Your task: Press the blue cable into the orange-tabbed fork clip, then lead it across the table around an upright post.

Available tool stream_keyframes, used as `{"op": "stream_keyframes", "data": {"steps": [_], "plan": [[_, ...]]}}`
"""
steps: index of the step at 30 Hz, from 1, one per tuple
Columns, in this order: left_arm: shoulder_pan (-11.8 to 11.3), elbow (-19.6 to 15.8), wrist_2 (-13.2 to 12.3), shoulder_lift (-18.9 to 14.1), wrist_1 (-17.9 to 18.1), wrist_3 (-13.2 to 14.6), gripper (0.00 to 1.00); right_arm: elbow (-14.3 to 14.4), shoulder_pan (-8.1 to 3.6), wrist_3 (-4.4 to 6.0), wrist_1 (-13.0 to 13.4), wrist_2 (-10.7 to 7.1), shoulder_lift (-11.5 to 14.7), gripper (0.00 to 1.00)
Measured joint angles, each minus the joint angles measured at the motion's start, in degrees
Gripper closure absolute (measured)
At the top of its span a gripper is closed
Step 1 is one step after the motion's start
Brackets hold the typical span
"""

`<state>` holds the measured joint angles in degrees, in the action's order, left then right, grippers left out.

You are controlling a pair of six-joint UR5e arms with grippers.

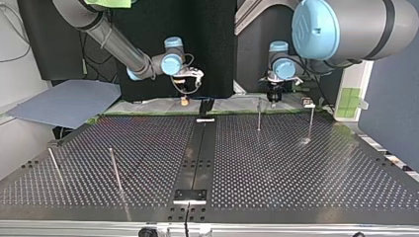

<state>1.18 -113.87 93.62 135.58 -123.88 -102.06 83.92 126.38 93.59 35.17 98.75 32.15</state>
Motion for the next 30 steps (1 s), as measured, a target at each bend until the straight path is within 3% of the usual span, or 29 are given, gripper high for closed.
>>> {"op": "stream_keyframes", "data": {"steps": [9,21,30], "plan": [[-0.50,0.51,-1.22,-2.11,0.20,-2.95,1.00,-0.45,-1.28,-0.03,-0.04,-0.02,0.01,1.00],[-1.19,1.22,-1.96,-2.17,0.28,-4.30,1.00,-3.48,-2.00,0.00,-1.31,-0.08,0.06,1.00],[-1.41,1.88,-1.89,-2.14,1.78,-6.01,1.00,-5.03,-3.86,0.52,-1.91,0.05,0.07,1.00]]}}
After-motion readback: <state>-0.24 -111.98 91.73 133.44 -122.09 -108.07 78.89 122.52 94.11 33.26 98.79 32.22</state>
